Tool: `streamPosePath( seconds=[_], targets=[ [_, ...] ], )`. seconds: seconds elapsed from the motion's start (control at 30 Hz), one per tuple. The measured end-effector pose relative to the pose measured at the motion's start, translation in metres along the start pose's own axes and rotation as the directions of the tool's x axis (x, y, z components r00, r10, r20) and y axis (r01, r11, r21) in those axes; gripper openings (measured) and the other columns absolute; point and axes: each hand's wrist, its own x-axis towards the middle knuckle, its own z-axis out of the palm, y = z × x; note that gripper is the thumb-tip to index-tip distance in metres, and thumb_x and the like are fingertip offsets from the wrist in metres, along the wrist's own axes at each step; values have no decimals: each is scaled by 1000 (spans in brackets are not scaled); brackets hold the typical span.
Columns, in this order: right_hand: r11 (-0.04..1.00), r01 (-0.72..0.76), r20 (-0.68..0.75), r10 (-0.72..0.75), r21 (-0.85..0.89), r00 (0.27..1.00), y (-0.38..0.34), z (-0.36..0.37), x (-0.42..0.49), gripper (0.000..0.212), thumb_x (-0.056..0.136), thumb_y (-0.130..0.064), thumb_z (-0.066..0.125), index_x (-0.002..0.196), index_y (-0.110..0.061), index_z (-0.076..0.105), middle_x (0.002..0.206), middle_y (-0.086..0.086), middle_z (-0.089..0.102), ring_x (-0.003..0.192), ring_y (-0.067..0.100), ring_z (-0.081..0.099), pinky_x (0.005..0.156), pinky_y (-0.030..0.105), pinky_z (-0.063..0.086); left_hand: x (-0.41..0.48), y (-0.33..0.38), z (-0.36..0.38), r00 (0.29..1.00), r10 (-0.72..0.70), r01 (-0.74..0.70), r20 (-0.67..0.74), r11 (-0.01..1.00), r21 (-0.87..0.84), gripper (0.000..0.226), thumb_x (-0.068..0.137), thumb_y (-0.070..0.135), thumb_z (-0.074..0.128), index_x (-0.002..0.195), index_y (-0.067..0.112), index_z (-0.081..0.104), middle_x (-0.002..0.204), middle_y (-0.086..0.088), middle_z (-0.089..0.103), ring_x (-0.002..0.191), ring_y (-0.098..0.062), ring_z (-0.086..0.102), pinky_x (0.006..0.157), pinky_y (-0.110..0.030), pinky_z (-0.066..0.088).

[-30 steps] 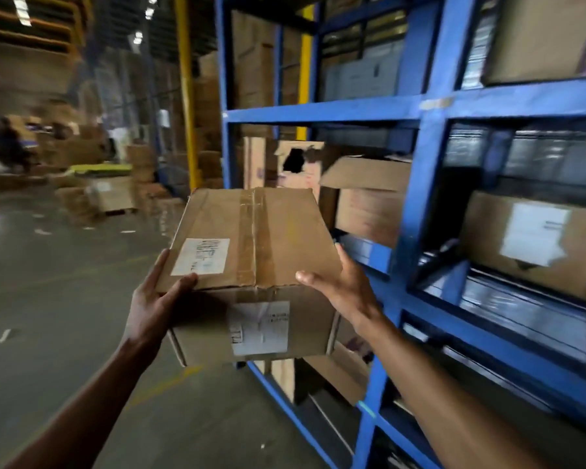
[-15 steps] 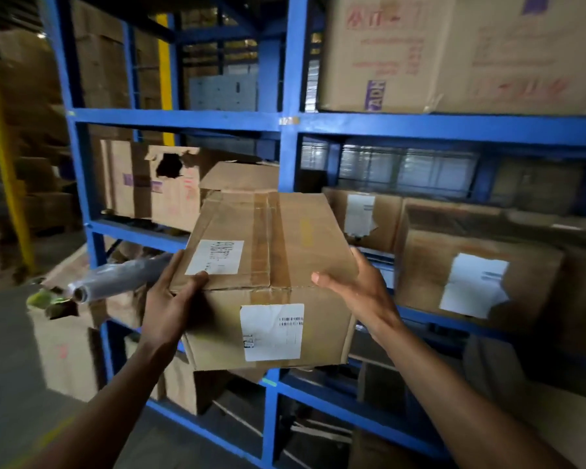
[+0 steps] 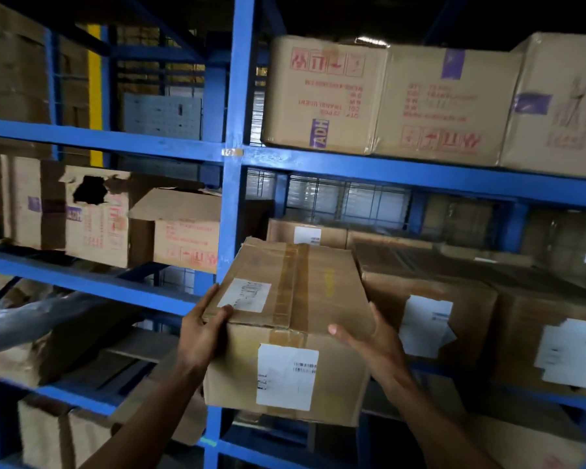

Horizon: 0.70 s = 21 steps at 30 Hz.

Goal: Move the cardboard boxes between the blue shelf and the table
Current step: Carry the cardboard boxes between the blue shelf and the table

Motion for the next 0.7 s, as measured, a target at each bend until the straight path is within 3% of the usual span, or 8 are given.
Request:
streamPosePath(
  seconds=[0.13, 0.27, 0.37, 0.5, 0.57, 0.63, 0.7],
  targets=[
    [1000, -6, 10, 6, -2, 1000, 2, 3, 30, 78, 68, -37, 86, 134, -33, 45, 115, -18, 56, 104, 4, 54, 86, 32, 46, 30, -9, 8, 1000, -7, 7, -15, 1000, 29, 70, 75, 43, 63, 142, 36, 47, 125, 2, 57, 108, -8, 57, 99, -34, 42],
    [1000, 16, -34, -16, 1, 999, -1, 7, 59, 69, 66, -40, 87, 126, -32, 54, 113, -15, 65, 106, 7, 62, 85, 27, 50, 70, -11, 18, 1000, 13, -12, -9, 998, 54, 59, 87, 38, 70, 142, 30, 50, 125, 1, 60, 110, -11, 58, 96, -30, 43],
    [996, 59, -80, -64, -66, 995, -4, 13, 73, 79, 66, -39, 88, 134, -32, 49, 115, -18, 61, 108, 6, 60, 78, 17, 44, 96, -8, 26, 999, 34, -33, -14, 998, 60, 52, 87, 35, 70, 136, 26, 56, 124, 0, 59, 106, -9, 56, 93, -28, 42],
    [946, 30, -133, -77, -323, 988, 1, 15, 91, 113, 61, -48, 89, 153, -26, 27, 146, -3, 46, 135, 19, 42, 107, 36, 39, 115, -8, 26, 996, 78, -81, 38, 995, 65, 58, 78, 46, 68, 132, 27, 60, 125, 6, 60, 107, 2, 53, 98, -28, 43],
    [901, 5, -136, -71, -433, 988, 9, 15, 97, 120, 57, -58, 86, 154, -31, 21, 157, -2, 33, 143, 22, 33, 113, 45, 36, 120, -13, 21, 991, 86, -94, 107, 993, 67, 59, 79, 42, 71, 135, 30, 57, 124, 11, 60, 107, 3, 56, 102, -31, 44],
    [826, 24, -123, -113, -563, 986, 17, 17, 100, 121, 57, -67, 81, 154, -36, 15, 161, -5, 23, 146, 21, 25, 114, 47, 34, 124, -20, 14, 975, 91, -113, 205, 989, 97, 78, 71, 39, 83, 140, 37, 47, 124, 20, 58, 108, 4, 59, 96, -24, 47],
    [677, 115, -82, -251, -727, 964, 24, 21, 99, 120, 60, -76, 72, 155, -34, 12, 164, -7, 13, 150, 19, 14, 117, 48, 29, 129, -28, 9, 954, 89, -139, 285, 977, 161, 105, 57, 42, 88, 146, 44, 33, 128, 26, 53, 112, 10, 55, 93, -18, 45]
  ],
)
